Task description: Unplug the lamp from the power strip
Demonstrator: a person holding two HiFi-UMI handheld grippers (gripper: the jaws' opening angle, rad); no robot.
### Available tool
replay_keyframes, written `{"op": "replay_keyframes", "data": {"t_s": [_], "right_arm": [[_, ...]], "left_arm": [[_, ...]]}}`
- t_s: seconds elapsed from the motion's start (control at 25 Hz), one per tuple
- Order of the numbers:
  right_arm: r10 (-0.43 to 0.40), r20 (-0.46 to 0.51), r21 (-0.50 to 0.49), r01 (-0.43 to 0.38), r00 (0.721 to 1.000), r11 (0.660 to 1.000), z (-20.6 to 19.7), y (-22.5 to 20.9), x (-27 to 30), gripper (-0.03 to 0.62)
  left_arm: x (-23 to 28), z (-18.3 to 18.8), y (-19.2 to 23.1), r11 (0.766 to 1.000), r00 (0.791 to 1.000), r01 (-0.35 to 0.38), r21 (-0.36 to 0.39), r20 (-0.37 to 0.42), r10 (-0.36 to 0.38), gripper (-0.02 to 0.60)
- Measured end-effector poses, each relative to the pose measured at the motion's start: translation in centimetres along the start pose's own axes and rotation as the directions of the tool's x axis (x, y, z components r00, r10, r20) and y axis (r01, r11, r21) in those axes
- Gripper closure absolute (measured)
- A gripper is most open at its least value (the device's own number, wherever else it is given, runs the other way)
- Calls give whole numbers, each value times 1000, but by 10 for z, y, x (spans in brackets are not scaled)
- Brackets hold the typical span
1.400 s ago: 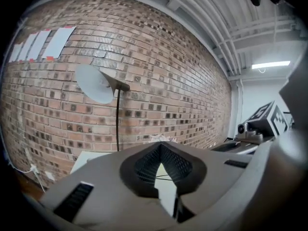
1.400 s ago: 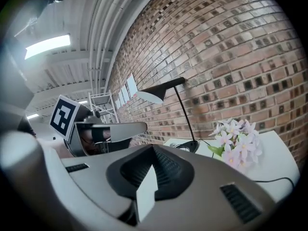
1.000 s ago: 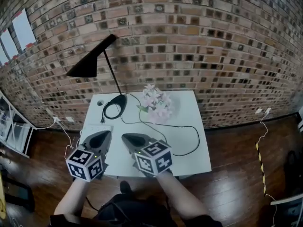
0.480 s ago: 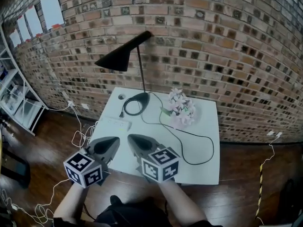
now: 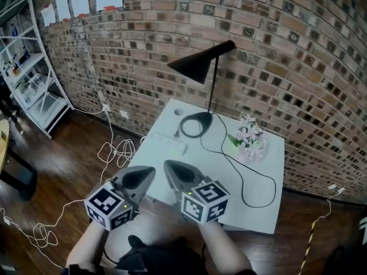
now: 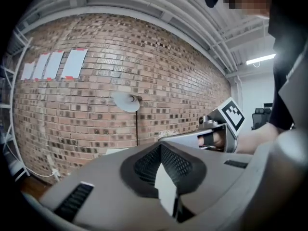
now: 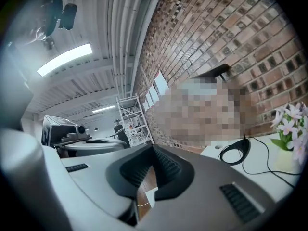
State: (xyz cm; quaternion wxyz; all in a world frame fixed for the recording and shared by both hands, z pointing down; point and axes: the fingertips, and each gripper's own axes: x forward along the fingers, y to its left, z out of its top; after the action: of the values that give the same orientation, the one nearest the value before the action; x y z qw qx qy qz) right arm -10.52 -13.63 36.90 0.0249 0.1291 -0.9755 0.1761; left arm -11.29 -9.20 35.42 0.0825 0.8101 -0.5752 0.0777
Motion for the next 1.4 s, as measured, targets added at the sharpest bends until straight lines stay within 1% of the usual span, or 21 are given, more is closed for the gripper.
{"op": "replay_keyframes", "data": {"t_s": [0.04, 0.12, 0.2, 0.28, 0.52, 0.64, 0.76, 0.84, 0.96, 1.12, 1.24, 1.4], "right_arm": [[8, 2, -5, -8, 1000, 1000, 2, 8, 6, 594], [31, 4, -8, -31, 1000, 999, 5, 27, 20, 594], [62, 2, -15, -62, 998, 998, 8, 48, 36, 594], [85, 0, -32, -85, 996, 996, 10, 68, 54, 594], [157, -28, -56, -158, 987, 986, 2, 130, 109, 594], [198, -35, -87, -200, 980, 976, 5, 163, 135, 594], [242, -51, -114, -246, 969, 962, 2, 193, 158, 595], [275, -60, -116, -280, 960, 953, -2, 213, 171, 595], [302, -69, -128, -309, 951, 942, -6, 237, 186, 595], [326, -78, -162, -335, 942, 928, -13, 264, 195, 595], [332, -76, -180, -340, 940, 923, -16, 276, 192, 594], [304, -70, -216, -312, 950, 925, -19, 277, 183, 594]], "left_arm": [[-9, 1, 6, 1000, 1000, -9, -8, 1, 9, 588], [-29, 2, 23, 998, 999, -27, -49, 22, 28, 587], [-51, 0, 49, 994, 997, -61, -87, 49, 66, 588], [-71, -2, 74, 990, 993, -93, -108, 63, 101, 588], [-132, -7, 118, 979, 985, -152, -135, 60, 161, 588], [-165, -8, 146, 970, 973, -205, -131, 80, 216, 588], [-196, -10, 167, 956, 960, -250, -150, 92, 266, 588], [-215, -12, 179, 948, 950, -281, -149, 99, 297, 588], [-240, -15, 195, 932, 933, -324, -160, 109, 343, 588], [-270, -21, 207, 919, 919, -352, -177, 120, 375, 588], [-281, -21, 208, 914, 915, -347, -211, 139, 379, 588], [-278, -28, 206, 918, 917, -335, -211, 150, 369, 588]]}}
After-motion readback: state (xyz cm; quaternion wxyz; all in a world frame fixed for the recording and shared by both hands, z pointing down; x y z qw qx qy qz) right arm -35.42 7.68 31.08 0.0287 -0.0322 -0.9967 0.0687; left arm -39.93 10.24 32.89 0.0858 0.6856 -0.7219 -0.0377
